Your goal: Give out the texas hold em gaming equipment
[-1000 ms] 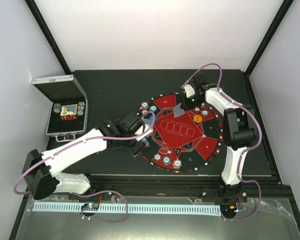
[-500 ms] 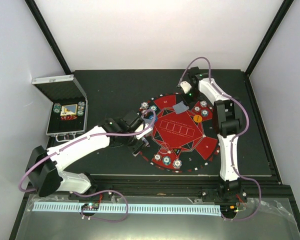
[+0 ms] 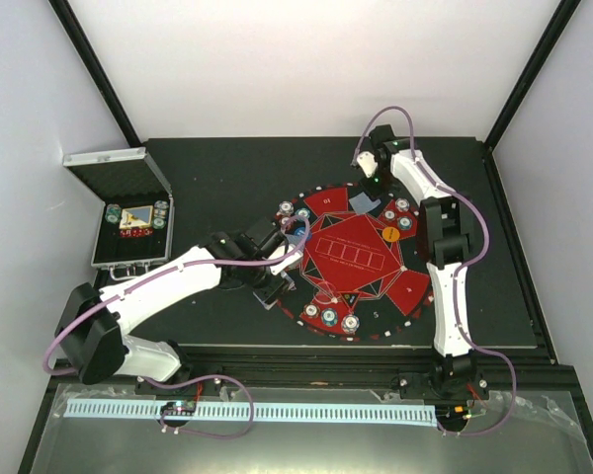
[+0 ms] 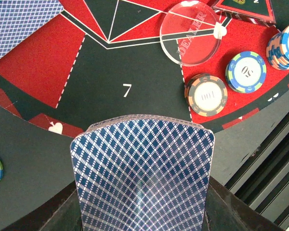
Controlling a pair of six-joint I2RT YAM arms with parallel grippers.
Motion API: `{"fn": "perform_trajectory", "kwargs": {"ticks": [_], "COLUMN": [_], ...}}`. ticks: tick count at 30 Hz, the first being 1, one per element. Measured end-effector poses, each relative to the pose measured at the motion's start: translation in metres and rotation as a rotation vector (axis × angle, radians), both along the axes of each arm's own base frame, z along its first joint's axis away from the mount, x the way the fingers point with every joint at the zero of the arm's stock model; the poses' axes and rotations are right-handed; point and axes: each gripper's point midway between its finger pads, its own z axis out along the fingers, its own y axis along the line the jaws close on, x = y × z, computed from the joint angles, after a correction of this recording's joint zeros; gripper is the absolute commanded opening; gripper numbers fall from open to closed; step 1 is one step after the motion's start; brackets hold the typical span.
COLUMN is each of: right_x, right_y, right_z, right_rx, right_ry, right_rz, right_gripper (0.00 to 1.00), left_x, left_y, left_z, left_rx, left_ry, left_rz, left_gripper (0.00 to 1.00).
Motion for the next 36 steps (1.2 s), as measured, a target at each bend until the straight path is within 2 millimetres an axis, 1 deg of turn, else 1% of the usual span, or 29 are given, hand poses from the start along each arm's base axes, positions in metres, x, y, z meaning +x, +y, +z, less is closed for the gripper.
{"fn": "perform_trajectory", "kwargs": {"ticks": [5,11,18,20,22,24,26,27,28,29,30,32,33,34,35,36], "right_x": [0.003,0.01,0.012,0.009,0.002,-0.011,-0.029,-0.041,-0.05,-0.06,-0.078,-0.109,-0.127,-0.144,-0.16,-0.175], "right_y": [-0.006,-0.007,-0.011,-0.012,-0.013,-0.013,-0.01,-0.008,-0.006,-0.002,0.0,0.003,0.006,0.009,0.012,0.015], "right_z": [-0.009,-0.007,-0.006,-0.004,0.003,0.018,0.047,0.073,0.091,0.116,0.141,0.181,0.195,0.204,0.207,0.203], "right_rx": [-0.039,-0.048,-0.069,-0.067,-0.055,-0.024,0.041,0.094,0.134,0.198,0.264,0.387,0.452,0.514,0.574,0.623], "right_ry": [-0.001,-0.031,-0.051,-0.052,-0.058,-0.07,-0.107,-0.144,-0.171,-0.23,-0.281,-0.363,-0.392,-0.411,-0.414,-0.395], "right_rz": [-0.006,-0.013,-0.027,-0.035,-0.054,-0.077,-0.102,-0.116,-0.133,-0.143,-0.15,-0.168,-0.17,-0.171,-0.172,-0.177], "right_gripper": [0.2,0.27,0.47,0.54,0.62,0.69,0.78,0.81,0.83,0.84,0.86,0.88,0.88,0.88,0.88,0.88], "left_x": [0.0,0.0,0.0,0.0,0.0,0.0,-0.001,-0.001,-0.001,-0.001,-0.002,-0.003,-0.004,-0.005,-0.007,-0.01], "left_y": [0.0,0.0,0.0,0.0,0.0,0.0,-0.001,-0.001,-0.001,-0.002,-0.003,-0.004,-0.005,-0.006,-0.007,-0.009], "left_z": [-0.001,-0.001,-0.001,-0.001,-0.001,-0.001,-0.001,0.0,0.0,0.0,0.001,0.003,0.004,0.006,0.008,0.009], "left_rx": [0.001,0.001,0.001,0.001,0.001,0.0,-0.001,-0.003,-0.007,-0.011,-0.014,-0.022,-0.028,-0.034,-0.04,-0.047], "left_ry": [0.003,0.003,0.003,0.003,0.003,0.004,0.005,0.006,0.006,0.007,0.008,0.007,0.004,0.001,-0.002,-0.005], "left_rz": [-0.001,0.0,0.0,0.0,0.0,-0.001,-0.001,-0.003,-0.004,-0.006,-0.008,-0.013,-0.017,-0.023,-0.03,-0.04], "left_gripper": [0.54,0.54,0.54,0.54,0.54,0.53,0.53,0.52,0.52,0.52,0.53,0.53,0.53,0.53,0.53,0.53]}}
